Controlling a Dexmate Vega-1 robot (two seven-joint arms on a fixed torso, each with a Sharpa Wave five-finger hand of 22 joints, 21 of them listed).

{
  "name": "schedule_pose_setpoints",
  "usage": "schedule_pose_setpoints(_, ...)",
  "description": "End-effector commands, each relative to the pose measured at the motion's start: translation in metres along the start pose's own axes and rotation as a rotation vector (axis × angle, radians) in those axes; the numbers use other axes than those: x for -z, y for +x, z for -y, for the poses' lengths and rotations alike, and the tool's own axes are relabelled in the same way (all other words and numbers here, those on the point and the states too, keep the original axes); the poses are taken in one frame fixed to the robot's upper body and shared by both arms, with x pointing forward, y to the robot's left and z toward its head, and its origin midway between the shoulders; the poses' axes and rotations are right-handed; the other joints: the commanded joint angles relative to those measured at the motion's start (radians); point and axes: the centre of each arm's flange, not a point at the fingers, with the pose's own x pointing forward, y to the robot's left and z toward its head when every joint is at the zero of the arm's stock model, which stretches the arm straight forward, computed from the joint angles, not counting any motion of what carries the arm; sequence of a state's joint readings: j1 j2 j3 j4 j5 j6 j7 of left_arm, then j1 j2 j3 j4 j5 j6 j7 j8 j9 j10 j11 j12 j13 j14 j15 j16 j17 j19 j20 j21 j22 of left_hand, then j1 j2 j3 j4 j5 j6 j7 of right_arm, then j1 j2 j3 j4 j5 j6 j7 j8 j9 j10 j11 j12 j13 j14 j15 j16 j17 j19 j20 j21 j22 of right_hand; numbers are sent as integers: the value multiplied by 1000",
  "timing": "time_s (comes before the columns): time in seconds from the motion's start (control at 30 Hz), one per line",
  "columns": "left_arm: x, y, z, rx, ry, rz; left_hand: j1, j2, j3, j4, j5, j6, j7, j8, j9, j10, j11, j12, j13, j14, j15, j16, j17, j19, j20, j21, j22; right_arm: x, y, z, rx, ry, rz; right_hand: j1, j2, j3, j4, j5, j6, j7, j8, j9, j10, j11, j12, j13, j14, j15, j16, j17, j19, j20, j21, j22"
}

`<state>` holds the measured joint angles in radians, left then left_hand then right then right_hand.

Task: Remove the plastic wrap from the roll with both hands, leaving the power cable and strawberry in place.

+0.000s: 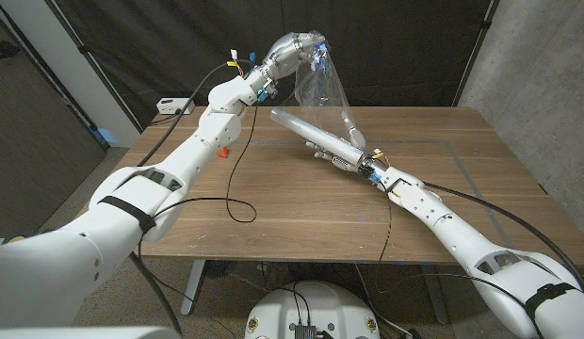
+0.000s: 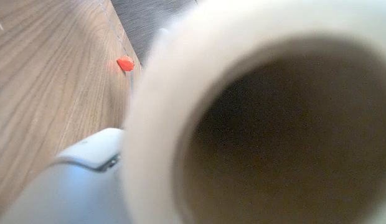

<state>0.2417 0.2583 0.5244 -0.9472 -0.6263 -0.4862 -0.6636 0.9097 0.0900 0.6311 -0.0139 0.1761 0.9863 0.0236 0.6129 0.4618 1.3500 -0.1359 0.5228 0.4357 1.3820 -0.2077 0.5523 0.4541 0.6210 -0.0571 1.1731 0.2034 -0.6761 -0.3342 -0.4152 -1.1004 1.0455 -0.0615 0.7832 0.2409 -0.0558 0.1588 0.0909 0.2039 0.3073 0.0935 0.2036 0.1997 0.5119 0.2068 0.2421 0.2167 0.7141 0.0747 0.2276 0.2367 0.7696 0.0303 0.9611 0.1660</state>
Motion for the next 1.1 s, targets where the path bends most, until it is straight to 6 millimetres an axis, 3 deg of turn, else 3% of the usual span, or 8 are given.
schedule_pose_setpoints(0.03, 1, 0, -6, 0, 4, -2, -10, -2, 10, 1, 6, 60, 45, -3, 1, -1, -9, -5, 2, 0, -6, 0, 3, -3, -102, 14, -1, 0, 4, 2, -3, 19, 6, 6, 8, 6, -2, 4, -1, 9, 4, -1, 10, 1, 4, 2, 9, 1, 4, 2, 12, -3, -3, 1)
schedule_pose_setpoints(0.13, 3, -2, -7, -6, 18, -12, -35, -34, 1, 3, 2, 64, 21, -20, -24, -16, -17, -6, 16, -8, -5, -5, 3, -17, -98, 24, -5, 0, 5, 3, 1, 15, 8, 7, 9, 6, -3, 4, -1, 10, 4, -1, 10, 0, 5, 2, 7, 1, 2, 0, 10, -4, -7, 0)
schedule_pose_setpoints(0.23, 4, -4, -7, 1, 40, -7, -221, -234, -130, 52, -4, -62, -15, -79, -48, -117, -10, -25, 61, -54, -1, -48, 0, -61, -67, 24, -17, 0, 6, 2, 4, 8, 5, 7, 9, 7, -3, 4, 0, 9, 4, -1, 11, -2, 5, 1, 7, 2, 1, -1, 8, -2, -10, 0)
schedule_pose_setpoints(0.3, 2, -6, -7, -5, 68, 0, -289, -277, -207, 56, 13, -227, -55, -118, -14, -255, 1, -31, 127, -100, 1, -83, 16, -102, -22, 1, -19, 0, 6, 2, 6, 7, 5, 7, 9, 6, -3, 4, 0, 9, 4, -1, 12, -3, 5, 1, 5, 0, 0, -1, 7, -1, -13, 0)
schedule_pose_setpoints(0.53, -13, -10, -7, -12, 320, -43, -283, -231, -408, -27, 42, -708, -73, -273, 45, -793, 48, -82, 329, -526, 44, -155, 182, -365, 52, -74, 7, 0, 7, 1, 7, 3, 8, 6, 6, 4, -4, 2, 2, 7, 4, -1, 15, -8, 6, 0, 4, 1, -2, -3, 7, 4, -19, 0)
schedule_pose_setpoints(0.8, -41, -17, -3, -43, 703, -138, -279, -178, -487, -23, 66, -844, -70, -340, 72, -1186, 80, -158, 391, -1020, 102, -245, 324, -762, 111, -135, 63, 2, 8, 0, 6, 2, 10, 3, 3, 2, -3, 1, 3, 6, 4, -1, 17, -11, 6, 0, 4, 2, -3, -5, 7, 7, -25, 0)
schedule_pose_setpoints(0.93, -54, -18, -2, -45, 846, -172, -284, -183, -514, -17, 76, -673, -129, -283, 64, -1137, 66, -127, 384, -1078, 127, -269, 334, -831, 123, -130, 83, 2, 9, 0, 6, -1, 12, 1, 2, 0, -3, 1, 4, 3, 4, -1, 18, -13, 7, -1, 5, -1, -4, -6, 8, 8, -28, 0)
schedule_pose_setpoints(1.1, -65, -17, -6, 21, 872, -187, -325, -168, -552, 16, 75, -484, -131, -259, 4, -890, 47, -68, 307, -893, 122, -219, 301, -697, 124, -59, 84, 2, 9, -1, 4, -5, 13, 0, 1, -1, -3, 1, 5, 3, 4, -1, 19, -15, 7, -1, 6, -1, -4, -7, 9, 8, -31, 0)
